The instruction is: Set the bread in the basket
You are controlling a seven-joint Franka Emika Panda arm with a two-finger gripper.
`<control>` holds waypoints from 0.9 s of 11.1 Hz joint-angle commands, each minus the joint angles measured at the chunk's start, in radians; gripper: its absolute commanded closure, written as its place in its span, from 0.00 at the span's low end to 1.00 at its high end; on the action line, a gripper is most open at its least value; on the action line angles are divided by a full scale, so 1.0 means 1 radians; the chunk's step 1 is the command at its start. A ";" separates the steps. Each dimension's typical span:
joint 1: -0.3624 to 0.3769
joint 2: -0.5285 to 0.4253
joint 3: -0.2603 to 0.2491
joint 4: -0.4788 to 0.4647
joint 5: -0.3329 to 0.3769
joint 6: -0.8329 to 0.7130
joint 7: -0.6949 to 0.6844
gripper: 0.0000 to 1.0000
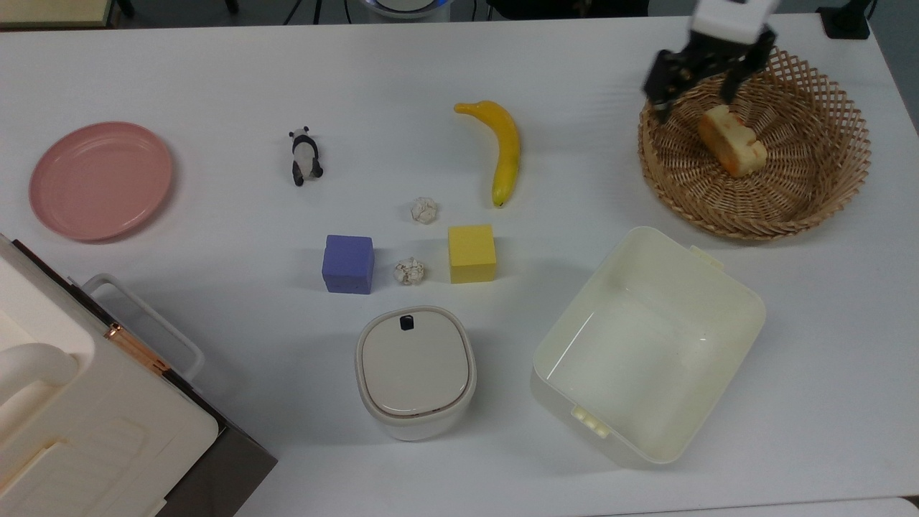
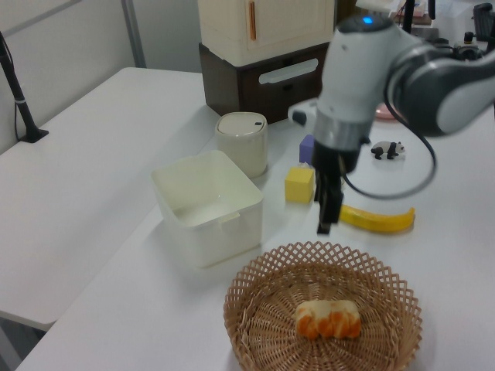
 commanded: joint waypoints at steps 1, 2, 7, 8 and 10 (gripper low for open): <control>-0.174 -0.041 0.000 0.074 -0.010 -0.195 -0.022 0.00; -0.232 -0.080 0.000 0.076 -0.010 -0.251 -0.082 0.00; -0.517 -0.194 -0.003 0.068 -0.010 -0.450 -0.256 0.00; -0.557 -0.209 -0.003 0.065 -0.009 -0.451 -0.256 0.00; -0.596 -0.242 -0.003 0.045 -0.003 -0.473 -0.257 0.00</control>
